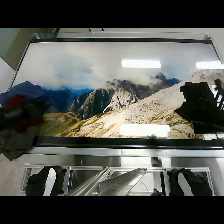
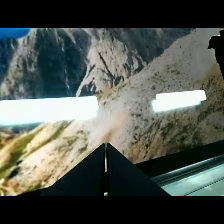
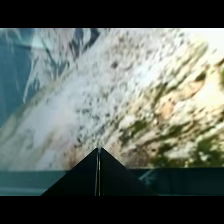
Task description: Fold the shirts.
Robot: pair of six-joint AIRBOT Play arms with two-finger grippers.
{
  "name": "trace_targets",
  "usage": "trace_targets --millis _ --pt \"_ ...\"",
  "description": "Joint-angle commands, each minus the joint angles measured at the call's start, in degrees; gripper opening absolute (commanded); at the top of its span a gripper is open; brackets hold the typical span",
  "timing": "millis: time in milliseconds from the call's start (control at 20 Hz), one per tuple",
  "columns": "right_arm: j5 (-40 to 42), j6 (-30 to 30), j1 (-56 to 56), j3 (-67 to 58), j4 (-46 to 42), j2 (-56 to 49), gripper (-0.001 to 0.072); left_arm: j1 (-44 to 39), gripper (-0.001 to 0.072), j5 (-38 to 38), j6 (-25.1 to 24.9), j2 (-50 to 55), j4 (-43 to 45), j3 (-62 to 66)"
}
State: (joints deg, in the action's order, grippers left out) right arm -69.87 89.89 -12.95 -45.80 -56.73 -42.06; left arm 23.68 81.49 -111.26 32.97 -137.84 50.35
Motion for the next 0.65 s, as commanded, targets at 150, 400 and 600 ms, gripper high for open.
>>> trace_targets --millis 150,400,600 --pt "0.7 -2.1 2.3 7.4 1.0 4.2 0.0017 0.0 0.002 -1.6 1.8 -13.4 0.1 -16.0" --pt "0.2 -1.8 2.3 7.4 1.5 4.2 0.0017 0.0 0.002 -2.0 1.9 -16.3 0.2 -17.3" --pt "0.2 -1.8 2.3 7.4 1.5 4.2 0.0017 0.0 0.002 -2.4 1.9 -18.8 0.2 -17.3"
